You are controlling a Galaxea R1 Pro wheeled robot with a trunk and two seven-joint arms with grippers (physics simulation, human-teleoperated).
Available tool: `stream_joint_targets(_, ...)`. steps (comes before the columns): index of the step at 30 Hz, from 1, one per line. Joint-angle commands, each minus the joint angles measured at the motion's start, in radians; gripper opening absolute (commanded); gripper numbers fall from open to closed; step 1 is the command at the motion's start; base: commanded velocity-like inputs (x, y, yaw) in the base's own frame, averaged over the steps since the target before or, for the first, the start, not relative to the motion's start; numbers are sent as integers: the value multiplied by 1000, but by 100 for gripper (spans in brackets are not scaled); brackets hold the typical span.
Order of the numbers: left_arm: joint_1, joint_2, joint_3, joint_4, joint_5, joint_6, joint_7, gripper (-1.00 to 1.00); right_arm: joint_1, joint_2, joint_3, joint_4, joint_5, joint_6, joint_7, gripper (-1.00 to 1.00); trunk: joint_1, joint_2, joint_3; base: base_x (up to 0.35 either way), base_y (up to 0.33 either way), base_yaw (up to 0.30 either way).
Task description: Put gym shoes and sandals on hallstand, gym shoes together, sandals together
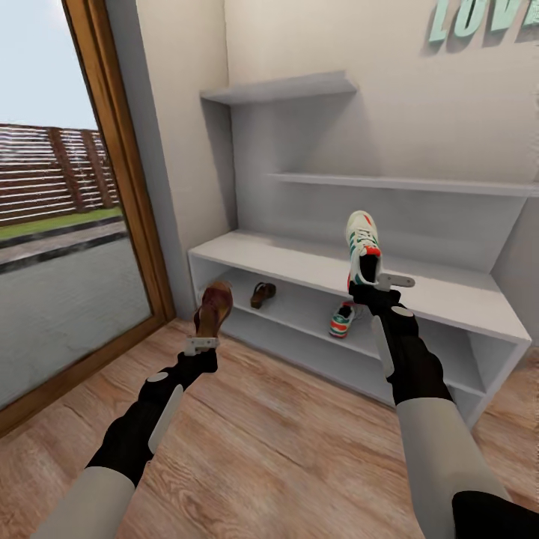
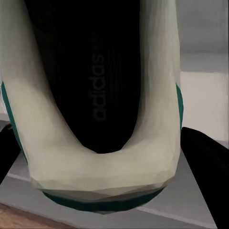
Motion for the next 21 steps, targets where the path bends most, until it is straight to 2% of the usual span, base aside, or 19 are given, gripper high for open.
stream_joint_targets(1, 0, 0, 1, -2, 3, 6, -2, -100, -1, 1, -1, -1, 2, 6, -1, -100, 0, 0, -1, 184, 297, -298)
stream_joint_targets(7, 0, 0, 1, -2, 2, 6, -2, -100, -2, 1, -1, -1, 2, 6, -1, -100, 0, 0, -1, 152, 299, -298)
stream_joint_targets(16, 0, 0, 1, -2, 2, 5, -3, -100, -1, 1, -1, -1, 2, 6, -1, -100, 0, 0, -1, 14, 309, -298)
stream_joint_targets(21, 0, 0, 1, -2, 3, 5, -3, -100, -1, 1, -1, -1, 2, 6, -1, -100, 0, 0, -1, 0, 113, -298)
